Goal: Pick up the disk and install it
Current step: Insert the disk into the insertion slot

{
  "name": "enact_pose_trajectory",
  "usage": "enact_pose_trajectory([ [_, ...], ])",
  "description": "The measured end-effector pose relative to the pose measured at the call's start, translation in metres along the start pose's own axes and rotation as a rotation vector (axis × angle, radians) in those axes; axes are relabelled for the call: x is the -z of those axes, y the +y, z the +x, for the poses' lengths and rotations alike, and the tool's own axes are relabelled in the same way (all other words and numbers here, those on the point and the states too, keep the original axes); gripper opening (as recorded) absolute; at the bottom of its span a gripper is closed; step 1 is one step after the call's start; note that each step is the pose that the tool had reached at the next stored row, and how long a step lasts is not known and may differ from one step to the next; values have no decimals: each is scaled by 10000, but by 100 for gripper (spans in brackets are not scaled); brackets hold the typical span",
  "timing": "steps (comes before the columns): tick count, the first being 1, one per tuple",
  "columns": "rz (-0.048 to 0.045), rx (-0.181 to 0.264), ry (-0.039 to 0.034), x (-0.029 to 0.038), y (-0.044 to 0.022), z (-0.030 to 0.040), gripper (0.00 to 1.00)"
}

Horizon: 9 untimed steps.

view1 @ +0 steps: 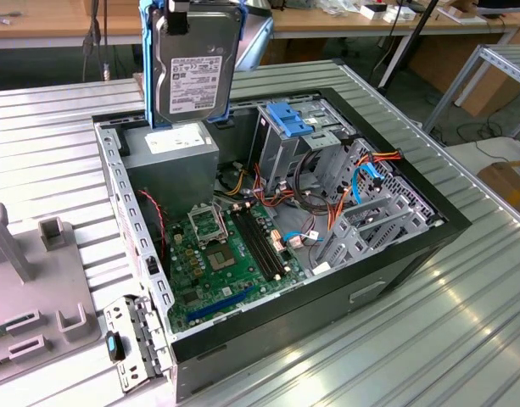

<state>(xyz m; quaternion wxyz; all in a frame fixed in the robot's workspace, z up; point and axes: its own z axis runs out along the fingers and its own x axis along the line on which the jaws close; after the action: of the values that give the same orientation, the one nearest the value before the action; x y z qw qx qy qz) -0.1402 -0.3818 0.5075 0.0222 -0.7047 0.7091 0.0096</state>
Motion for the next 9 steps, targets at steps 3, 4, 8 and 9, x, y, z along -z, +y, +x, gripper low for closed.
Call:
enact_pose_trajectory([
  [3, 1, 0, -2, 2, -5, 83, 37],
  [4, 0, 0, 0, 4, -9, 135, 37],
  [8, 0, 0, 0, 9, -21, 329, 37],
  [9, 0, 0, -1, 9, -24, 358, 37],
])
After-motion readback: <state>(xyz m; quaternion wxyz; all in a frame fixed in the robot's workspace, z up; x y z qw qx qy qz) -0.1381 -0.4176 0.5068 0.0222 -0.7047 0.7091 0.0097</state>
